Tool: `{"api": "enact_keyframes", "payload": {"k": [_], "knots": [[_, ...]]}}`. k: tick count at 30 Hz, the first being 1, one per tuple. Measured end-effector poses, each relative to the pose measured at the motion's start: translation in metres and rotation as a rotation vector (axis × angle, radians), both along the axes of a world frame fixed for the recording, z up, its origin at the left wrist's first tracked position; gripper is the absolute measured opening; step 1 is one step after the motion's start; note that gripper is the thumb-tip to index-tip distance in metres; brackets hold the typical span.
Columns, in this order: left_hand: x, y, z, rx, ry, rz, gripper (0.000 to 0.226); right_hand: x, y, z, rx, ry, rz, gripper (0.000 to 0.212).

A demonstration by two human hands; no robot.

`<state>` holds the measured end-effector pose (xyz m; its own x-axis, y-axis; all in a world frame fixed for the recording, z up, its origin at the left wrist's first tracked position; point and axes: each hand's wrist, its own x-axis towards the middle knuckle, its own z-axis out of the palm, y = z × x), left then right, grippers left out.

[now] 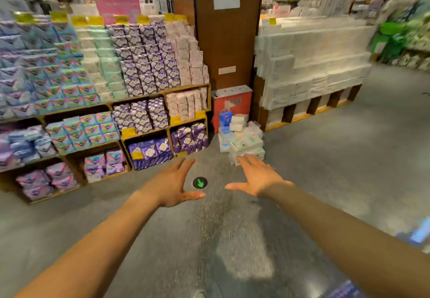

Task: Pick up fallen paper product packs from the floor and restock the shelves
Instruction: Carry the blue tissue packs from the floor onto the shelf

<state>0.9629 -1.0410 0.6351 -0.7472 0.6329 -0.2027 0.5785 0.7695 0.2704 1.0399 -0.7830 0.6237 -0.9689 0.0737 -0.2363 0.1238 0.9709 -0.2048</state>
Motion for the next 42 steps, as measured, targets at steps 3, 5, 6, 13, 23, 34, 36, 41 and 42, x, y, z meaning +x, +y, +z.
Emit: {"api": "enact_keyframes", "payload": {"k": [3, 5, 6, 13, 23, 34, 36, 41, 42], "knots": [[-0.109, 0.043, -0.002, -0.04, -0.004, -0.027, 0.114, -0.091, 0.045, -0.008, -0.024, 0.007, -0.065, 0.108], [-0.178, 0.081, 0.005, -0.077, 0.013, -0.065, 0.116, -0.146, 0.082, -0.007, -0.045, 0.02, -0.101, 0.111], [-0.21, 0.101, 0.01, -0.092, 0.023, -0.087, 0.119, -0.171, 0.101, -0.004, -0.042, 0.021, -0.125, 0.112], [-0.393, 0.265, 0.008, -0.078, 0.067, -0.225, 0.122, -0.328, 0.254, -0.023, -0.064, 0.072, -0.199, 0.124], [-0.625, 0.473, -0.034, -0.076, 0.01, -0.133, 0.145, -0.572, 0.477, -0.028, -0.033, -0.045, -0.091, 0.111], [-0.862, 0.602, -0.081, -0.031, -0.038, 0.039, 0.147, -0.86, 0.622, -0.056, 0.064, -0.03, 0.107, 0.114], [-0.915, 0.621, -0.097, -0.029, -0.044, 0.061, 0.148, -0.913, 0.642, -0.067, 0.074, -0.06, 0.138, 0.112], [-1.026, 0.676, -0.129, -0.052, -0.104, 0.158, 0.146, -1.042, 0.694, -0.092, 0.111, -0.074, 0.202, 0.11], [-1.043, 0.688, -0.136, -0.055, -0.113, 0.18, 0.149, -1.066, 0.704, -0.1, 0.106, -0.074, 0.213, 0.11]]}}
